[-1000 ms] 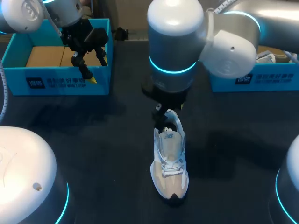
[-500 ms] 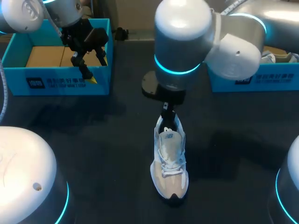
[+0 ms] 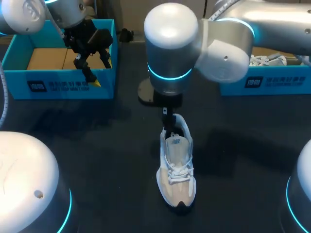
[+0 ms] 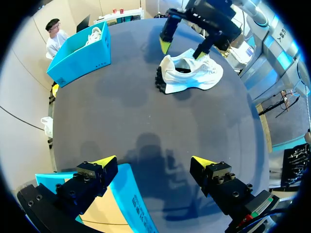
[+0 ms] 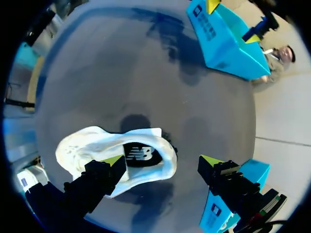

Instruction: Take the shoe out of the shoebox, open the shoe tongue, remove and reinsert the insole, then place the shoe into the shoebox

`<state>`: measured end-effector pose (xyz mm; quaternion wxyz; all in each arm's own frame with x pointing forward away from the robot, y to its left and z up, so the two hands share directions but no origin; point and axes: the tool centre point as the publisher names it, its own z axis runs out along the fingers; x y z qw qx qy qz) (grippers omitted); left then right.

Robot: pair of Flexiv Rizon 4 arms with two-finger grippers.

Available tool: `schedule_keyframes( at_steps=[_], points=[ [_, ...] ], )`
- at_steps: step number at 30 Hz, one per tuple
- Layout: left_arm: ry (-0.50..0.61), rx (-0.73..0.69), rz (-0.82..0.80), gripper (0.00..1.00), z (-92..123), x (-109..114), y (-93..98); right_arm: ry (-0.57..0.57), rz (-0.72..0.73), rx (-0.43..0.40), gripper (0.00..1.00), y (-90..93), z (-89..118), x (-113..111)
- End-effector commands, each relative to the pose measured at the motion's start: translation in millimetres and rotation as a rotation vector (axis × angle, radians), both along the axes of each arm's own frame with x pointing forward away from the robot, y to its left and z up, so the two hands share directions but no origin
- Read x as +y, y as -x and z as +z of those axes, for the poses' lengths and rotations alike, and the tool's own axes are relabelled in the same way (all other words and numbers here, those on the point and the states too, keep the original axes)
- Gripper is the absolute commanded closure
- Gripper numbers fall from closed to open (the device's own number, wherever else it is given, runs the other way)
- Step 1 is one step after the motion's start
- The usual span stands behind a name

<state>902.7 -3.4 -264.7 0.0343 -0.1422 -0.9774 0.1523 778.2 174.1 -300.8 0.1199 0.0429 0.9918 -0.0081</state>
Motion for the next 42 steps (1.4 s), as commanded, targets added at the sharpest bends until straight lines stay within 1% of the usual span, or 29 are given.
schedule_keyframes(
  at_steps=[1, 6, 12, 25, 26, 27, 28, 30, 31, 32, 33, 34, 36, 37, 39, 42],
  points=[
    [-0.001, -0.001, 0.000, 0.00, 0, 0, 0.6, -0.005, 0.026, 0.014, 0.00, -11.0, -20, -2],
    [-0.001, -0.001, 0.000, 0.00, 0, 0, 0.6, -0.001, 0.029, 0.036, 0.00, -22.2, -36, -10],
    [-0.001, -0.001, 0.000, 0.00, 0, 0, 0.6, 0.011, 0.028, 0.053, 0.00, -32.5, -48, -16],
    [-0.001, -0.001, 0.000, 0.00, 0, 0, 0.6, 0.010, 0.028, 0.090, 0.00, -39.6, -72, -20],
    [-0.001, -0.001, 0.000, 0.00, 0, 0, 0.6, 0.008, 0.027, 0.091, 0.02, -40.0, -73, -21],
    [-0.001, -0.001, 0.000, 0.00, 0, 0, 0.6, 0.007, 0.027, 0.092, 0.06, -40.1, -74, -21],
    [-0.001, -0.001, 0.000, 0.00, 0, 0, 0.6, 0.007, 0.024, 0.098, 0.17, -40.4, -75, -21],
    [-0.001, -0.001, 0.000, 0.00, 0, 0, 0.6, 0.004, 0.017, 0.103, 0.29, -41.3, -78, -24],
    [-0.001, -0.001, 0.000, 0.00, 0, 0, 0.6, -0.002, 0.011, 0.109, 0.52, -42.1, -80, -25],
    [-0.001, -0.001, 0.000, 0.00, 0, 0, 0.6, -0.006, 0.010, 0.111, 0.60, -42.4, -81, -27],
    [-0.001, -0.001, 0.000, 0.00, 0, 0, 0.6, -0.007, 0.008, 0.113, 0.64, -42.4, -82, -27],
    [-0.001, -0.001, 0.000, 0.00, 0, 0, 0.6, -0.010, 0.005, 0.118, 0.71, -42.3, -84, -28],
    [-0.001, -0.001, 0.000, 0.00, 0, 0, 0.6, -0.012, 0.002, 0.122, 0.98, -41.6, -86, -29],
    [-0.001, -0.001, 0.000, 0.00, 0, 0, 0.6, -0.013, 0.001, 0.123, 1.00, -40.4, -87, -29],
    [-0.001, -0.001, 0.000, 0.00, 0, 0, 0.6, -0.012, -0.003, 0.122, 1.00, -37.2, -84, -30],
    [-0.001, -0.001, 0.000, 0.00, 0, 0, 0.6, -0.006, -0.009, 0.114, 1.00, -32.1, -75, -33]
  ],
)
